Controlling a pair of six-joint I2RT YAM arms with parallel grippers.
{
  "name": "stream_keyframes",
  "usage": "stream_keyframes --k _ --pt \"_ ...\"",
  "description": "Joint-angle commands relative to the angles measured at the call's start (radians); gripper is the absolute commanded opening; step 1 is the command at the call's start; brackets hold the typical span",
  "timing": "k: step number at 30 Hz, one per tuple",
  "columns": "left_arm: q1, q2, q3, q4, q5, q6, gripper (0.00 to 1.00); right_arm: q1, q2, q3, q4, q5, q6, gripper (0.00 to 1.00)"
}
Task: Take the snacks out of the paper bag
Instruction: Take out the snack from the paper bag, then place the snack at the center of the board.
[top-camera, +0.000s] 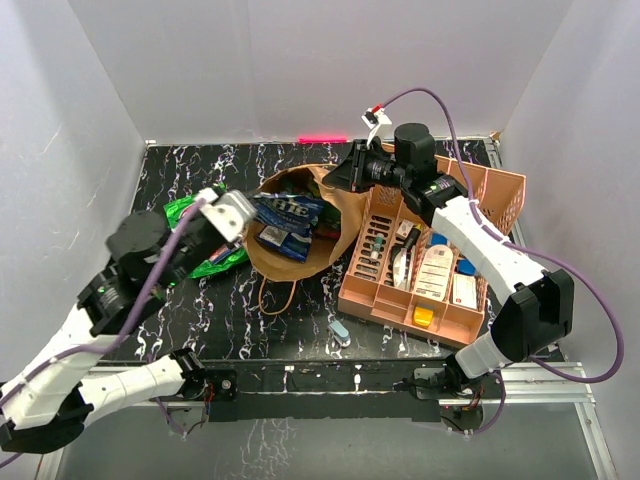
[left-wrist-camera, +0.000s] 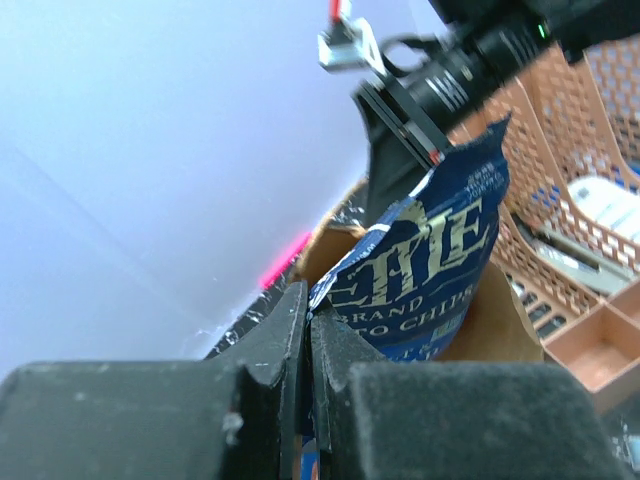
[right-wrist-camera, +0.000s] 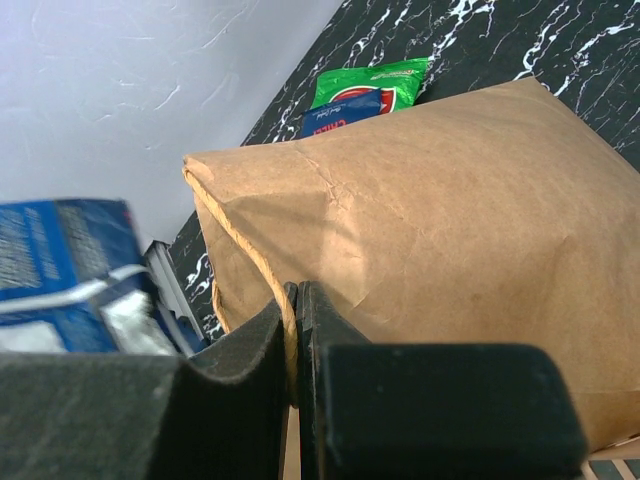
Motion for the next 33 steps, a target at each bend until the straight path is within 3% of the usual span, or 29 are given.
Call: stream_keyframes --k 1,5,11,15,20,23,28,33 --pt "-0.003 -0.01 0.158 -0.08 -0.111 -0.102 0.0 -0.018 -0.031 -0.004 0.065 0.009 0.007 0.07" --pt "-0.003 0.009 0.267 -0.173 -0.259 -0.175 0.0 -0.035 -0.031 -0.007 0.062 0.0 0.006 0.07" --pt "-0.003 0.053 0.317 -0.304 -0.572 -0.297 0.0 -0.07 -0.053 -0.025 0.061 0.0 0.015 0.07" --pt "-0.002 0.11 0.278 -0.393 -0.711 -0.34 0.0 -0.082 -0.07 -0.03 0.063 0.011 0.02 0.07" --pt "0.004 0.123 0.167 -0.316 -0.825 -0.337 0.0 -0.098 -0.074 -0.029 0.061 0.001 0.024 0.07" --pt "0.07 0.168 0.159 -0.346 -0.779 -0.39 0.0 -0.102 -0.075 -0.028 0.061 -0.003 0.028 0.07" --pt "0.445 0.262 0.158 -0.349 -0.424 -0.468 0.0 -0.103 -0.073 -0.025 0.062 -0.011 0.039 0.07" --pt "0.587 0.325 0.145 -0.244 -0.235 -0.526 0.0 -0.104 -0.075 -0.022 0.056 -0.014 0.043 0.07"
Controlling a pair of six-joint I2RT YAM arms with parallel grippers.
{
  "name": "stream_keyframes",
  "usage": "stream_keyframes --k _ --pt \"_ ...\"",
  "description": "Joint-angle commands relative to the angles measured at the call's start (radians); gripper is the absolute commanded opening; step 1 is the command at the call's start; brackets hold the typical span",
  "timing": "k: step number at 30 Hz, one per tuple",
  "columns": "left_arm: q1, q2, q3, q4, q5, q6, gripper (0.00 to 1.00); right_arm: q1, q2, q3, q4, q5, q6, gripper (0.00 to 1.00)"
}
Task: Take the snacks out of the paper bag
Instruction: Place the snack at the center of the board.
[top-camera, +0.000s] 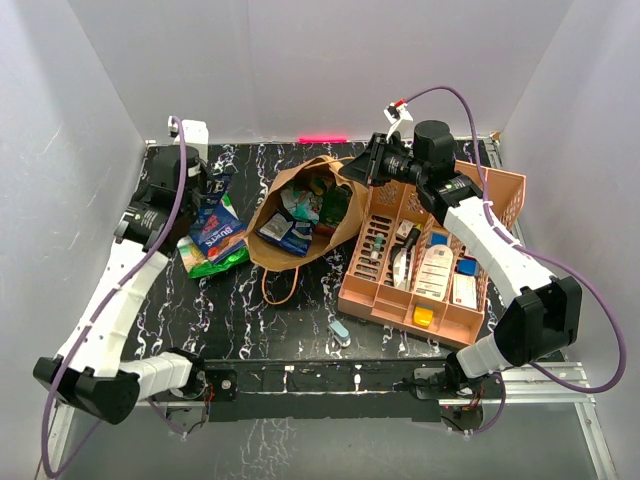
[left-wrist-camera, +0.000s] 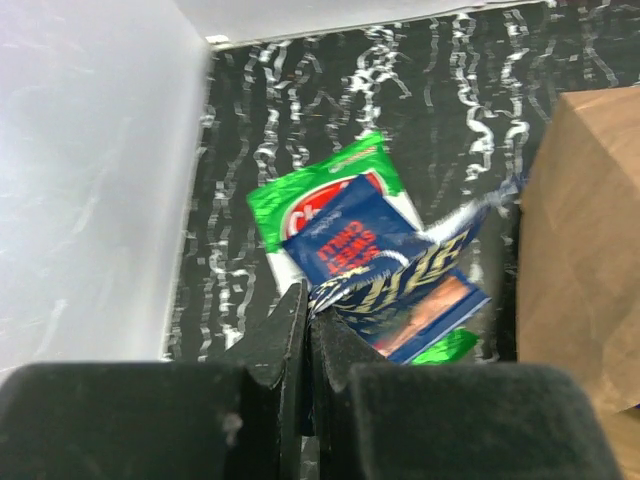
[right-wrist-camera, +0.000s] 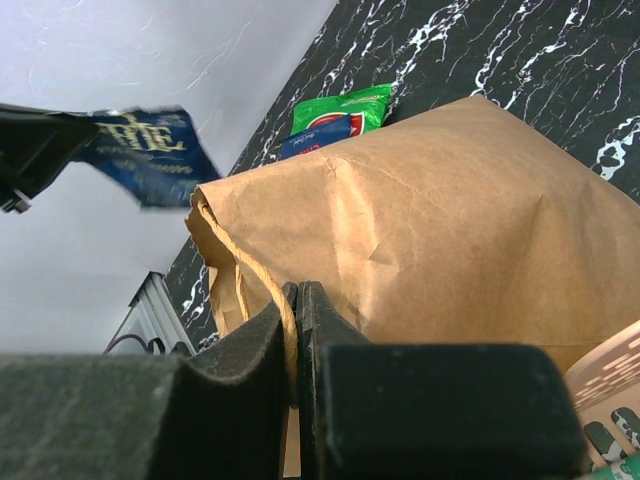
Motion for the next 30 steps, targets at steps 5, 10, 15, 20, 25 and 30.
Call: stream_keyframes --k 5,10,15,20,25,30 --pt "0.138 0.077 0.003 0.129 0.338 -0.194 0.0 -0.012 -0.038 0.032 0.001 -0.002 -0.012 0.07" --pt "0.15 0.091 -0.003 0.128 0.392 -0.254 0.0 -0.015 -0.043 0.034 -0.01 -0.001 -0.02 0.07" --pt "0.161 0.077 -0.04 0.122 0.461 -0.275 0.0 -0.015 -0.038 0.027 -0.002 -0.012 -0.016 0.07" --pt "0.183 0.057 -0.092 0.117 0.512 -0.274 0.0 -0.016 -0.031 0.027 0.007 -0.019 -0.011 0.07" --pt "0.202 0.045 -0.142 0.102 0.504 -0.253 0.0 -0.017 -0.03 0.025 0.007 -0.019 -0.012 0.07" --pt "0.229 0.041 -0.208 0.123 0.454 -0.199 0.0 -0.016 -0.025 0.022 0.009 -0.025 -0.011 0.07"
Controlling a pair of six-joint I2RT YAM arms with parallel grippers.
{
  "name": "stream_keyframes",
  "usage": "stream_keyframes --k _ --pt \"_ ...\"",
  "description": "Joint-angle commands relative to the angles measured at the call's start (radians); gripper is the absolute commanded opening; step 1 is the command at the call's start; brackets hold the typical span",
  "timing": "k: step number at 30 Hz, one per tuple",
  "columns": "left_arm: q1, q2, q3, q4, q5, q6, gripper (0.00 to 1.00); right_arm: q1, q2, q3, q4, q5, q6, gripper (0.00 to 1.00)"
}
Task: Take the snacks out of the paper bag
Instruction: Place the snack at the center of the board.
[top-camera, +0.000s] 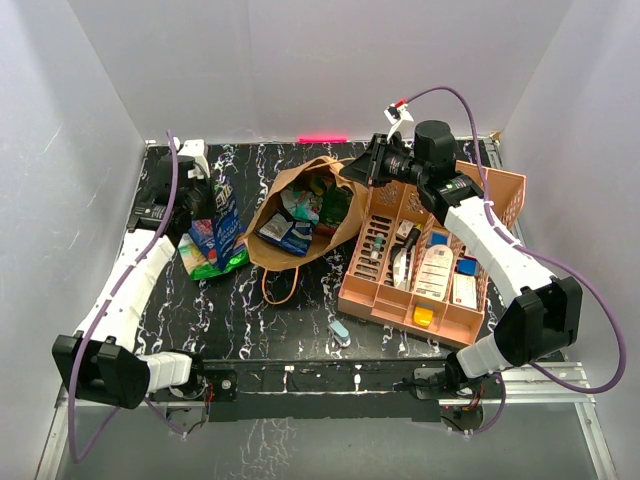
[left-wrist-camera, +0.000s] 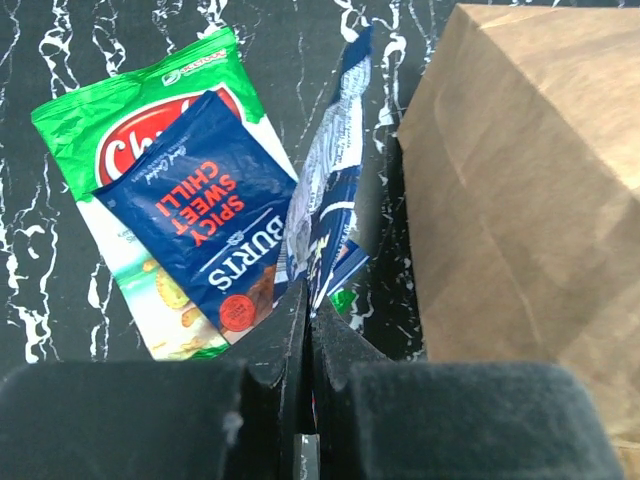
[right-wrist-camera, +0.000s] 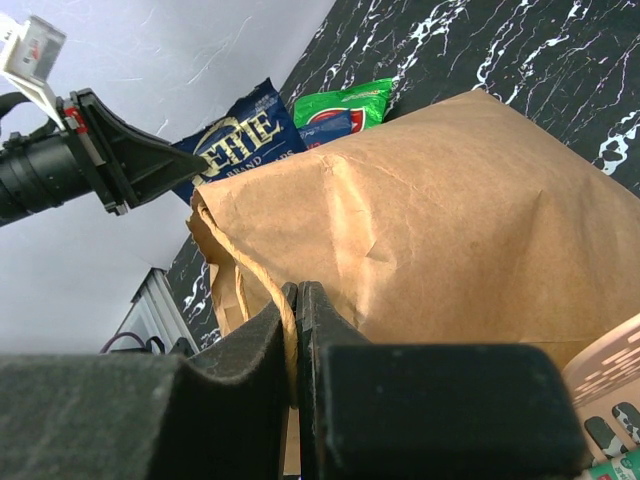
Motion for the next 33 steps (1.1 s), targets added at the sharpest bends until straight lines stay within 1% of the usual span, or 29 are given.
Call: stream_keyframes --k 1,3,7,12,15,18,26,33 --pt "0.035 -0.037 -0.047 0.034 -0.043 0.06 0.0 -0.011 -0.023 0.023 0.022 -0.014 -0.009 0.07" --pt "0.059 -0.014 -0.058 0.046 -0.054 0.081 0.0 -0.011 -0.018 0.025 0.024 -0.02 -0.006 0.07" --pt "0.096 0.03 -0.077 0.105 -0.031 0.105 0.0 -0.011 -0.019 0.027 0.021 -0.02 -0.007 0.07" --pt "0.114 0.105 -0.063 0.179 -0.109 0.162 0.0 -0.011 -0.014 0.03 0.014 -0.019 -0.011 0.07" --pt "0.129 0.163 -0.054 0.23 -0.118 0.195 0.0 -0.011 -0.008 0.029 0.013 -0.019 -0.012 0.07" --pt "0.139 0.226 -0.039 0.247 -0.123 0.217 0.0 -0.011 0.0 0.033 0.008 -0.021 -0.017 0.07" --pt "0.157 0.356 -0.03 0.341 -0.183 0.288 0.0 -0.011 0.025 0.062 -0.009 -0.034 -0.026 0.07" --pt "0.158 0.452 -0.005 0.347 -0.23 0.319 0.0 -0.011 0.04 0.092 -0.033 -0.045 -0.036 0.07"
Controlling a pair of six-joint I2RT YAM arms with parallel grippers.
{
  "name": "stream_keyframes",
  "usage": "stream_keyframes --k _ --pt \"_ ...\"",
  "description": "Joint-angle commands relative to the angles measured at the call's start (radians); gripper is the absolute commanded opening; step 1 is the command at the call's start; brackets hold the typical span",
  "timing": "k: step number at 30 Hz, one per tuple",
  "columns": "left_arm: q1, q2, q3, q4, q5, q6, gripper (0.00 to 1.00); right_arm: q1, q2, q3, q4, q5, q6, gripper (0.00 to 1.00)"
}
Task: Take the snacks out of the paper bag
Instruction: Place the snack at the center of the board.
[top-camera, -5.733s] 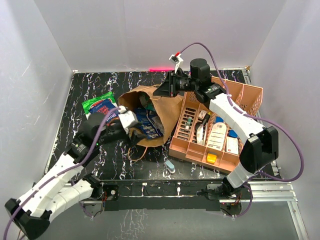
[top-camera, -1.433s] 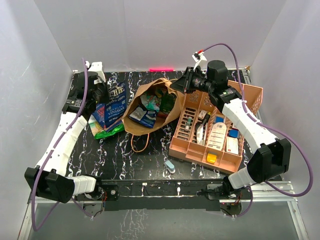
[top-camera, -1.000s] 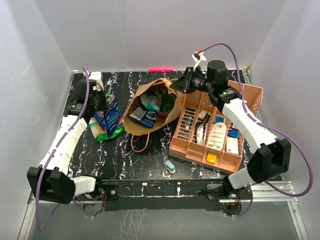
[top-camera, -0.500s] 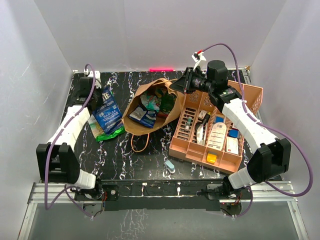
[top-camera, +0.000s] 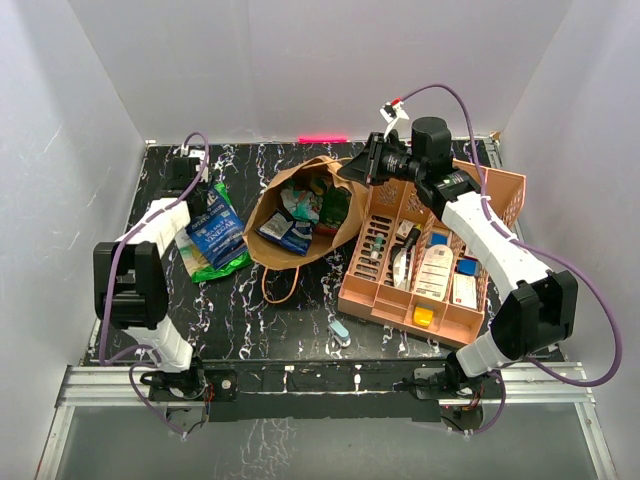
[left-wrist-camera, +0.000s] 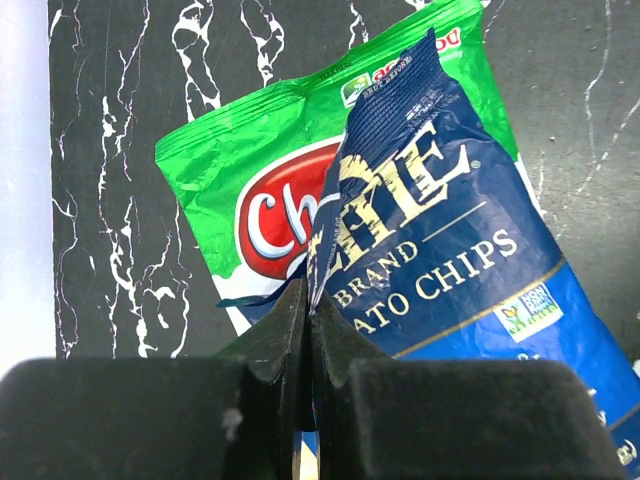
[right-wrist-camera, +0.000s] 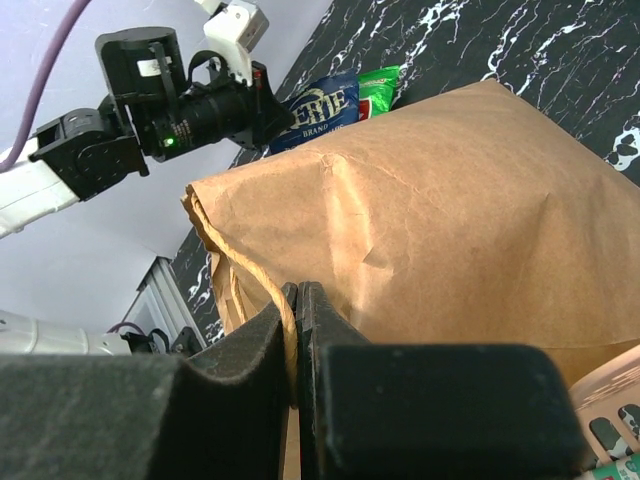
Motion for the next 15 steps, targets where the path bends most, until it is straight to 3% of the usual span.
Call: stream_keyframes --k 1,2,5,7,10,15 --pt "0.005 0.02 0.043 0.022 -0.052 0.021 0.0 -0.011 0.003 0.054 -0.004 -0.012 -0.029 0.07" --pt "0.006 0.018 0.045 0.021 -0.067 0.012 0.04 -0.011 0.003 0.055 -0.005 -0.016 -0.029 0.07" --pt "0.005 -0.003 0.063 -0.008 -0.141 -0.036 0.36 -0.01 0.004 0.059 -0.006 -0.024 -0.025 0.07" --pt "0.005 -0.048 0.088 -0.052 -0.175 -0.08 0.45 -0.01 0.005 0.06 -0.006 -0.028 -0.021 0.07" --pt "0.005 -0.162 0.091 -0.11 -0.14 -0.158 0.56 -0.009 -0.003 0.052 -0.004 -0.023 -0.021 0.07" --pt "-0.017 -0.419 0.007 -0.16 0.13 -0.337 0.57 -0.009 -0.019 0.017 0.018 -0.025 -0.015 0.07"
